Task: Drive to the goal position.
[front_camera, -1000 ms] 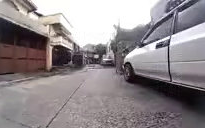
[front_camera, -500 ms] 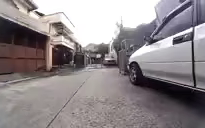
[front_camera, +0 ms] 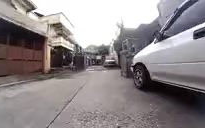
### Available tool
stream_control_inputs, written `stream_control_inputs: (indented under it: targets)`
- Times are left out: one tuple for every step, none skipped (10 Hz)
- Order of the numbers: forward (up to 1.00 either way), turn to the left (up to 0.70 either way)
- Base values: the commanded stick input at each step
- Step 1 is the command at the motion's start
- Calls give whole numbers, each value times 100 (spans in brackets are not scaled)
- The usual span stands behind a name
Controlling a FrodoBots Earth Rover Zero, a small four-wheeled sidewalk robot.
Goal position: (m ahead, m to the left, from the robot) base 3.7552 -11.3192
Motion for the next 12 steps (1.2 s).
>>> stream_control_inputs:
  targets:
    - [70,0]
    - [70,0]
    - [70,0]
    - [70,0]
    - [70,0]
    - [70,0]
    - [70,0]
    - [70,0]
    - [70,0]
    - [70,0]
    - [70,0]
    - [70,0]
